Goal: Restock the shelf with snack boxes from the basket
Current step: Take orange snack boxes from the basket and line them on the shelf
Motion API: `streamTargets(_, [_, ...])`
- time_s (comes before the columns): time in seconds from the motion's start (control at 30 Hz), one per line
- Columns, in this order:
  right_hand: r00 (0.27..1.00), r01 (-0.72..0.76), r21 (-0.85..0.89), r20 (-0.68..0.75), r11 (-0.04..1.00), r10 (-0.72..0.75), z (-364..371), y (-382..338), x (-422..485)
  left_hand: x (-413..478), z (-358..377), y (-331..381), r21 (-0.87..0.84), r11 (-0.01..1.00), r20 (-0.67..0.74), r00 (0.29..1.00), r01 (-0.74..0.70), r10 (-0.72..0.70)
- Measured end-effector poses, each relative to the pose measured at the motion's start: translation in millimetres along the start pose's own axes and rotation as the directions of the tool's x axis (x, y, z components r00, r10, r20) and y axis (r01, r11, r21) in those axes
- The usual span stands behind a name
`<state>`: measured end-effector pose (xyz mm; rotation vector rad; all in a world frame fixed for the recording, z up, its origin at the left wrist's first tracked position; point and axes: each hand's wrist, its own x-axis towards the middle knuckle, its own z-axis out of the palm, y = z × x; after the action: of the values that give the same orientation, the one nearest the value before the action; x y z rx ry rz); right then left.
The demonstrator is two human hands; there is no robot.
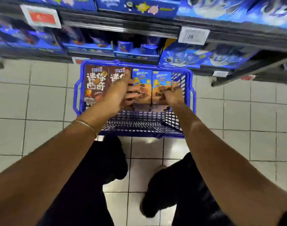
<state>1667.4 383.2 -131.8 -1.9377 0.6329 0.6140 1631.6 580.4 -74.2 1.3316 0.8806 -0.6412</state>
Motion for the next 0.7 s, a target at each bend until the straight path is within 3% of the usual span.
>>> streamTargets(0.13, [0.989, 0.134, -0.101, -0.049, 0.986, -0.139, 19.2, 45.7, 56.9, 52.7, 19.7, -17.4, 0.057, 0.998, 0.053, 0.998, -0.031, 0.028])
streamTargets(0.37, [0.965, 0.26, 0.021, -0.048, 0.965, -0.259, 10.3, 83.8, 88.9, 63.8, 28.7, -20.2, 0.126, 0.978, 0.038, 0.986, -0.168, 0.165])
streamTargets(0.53, [0.959, 0.27, 0.095, -0.113, 0.958, -0.259, -15.6, 73.9, 60.3, 39.6, 32.7, -22.3, 0.101, 0.974, 0.017, 0.979, -0.204, 0.203])
streamTargets(0.7, [0.917, 0.398, 0.223, -0.082, 0.89, -0.39, -28.3, 56.3, 30.0, 29.6, 44.3, -30.9, 0.079, 0.964, 0.041, 0.967, -0.253, 0.25])
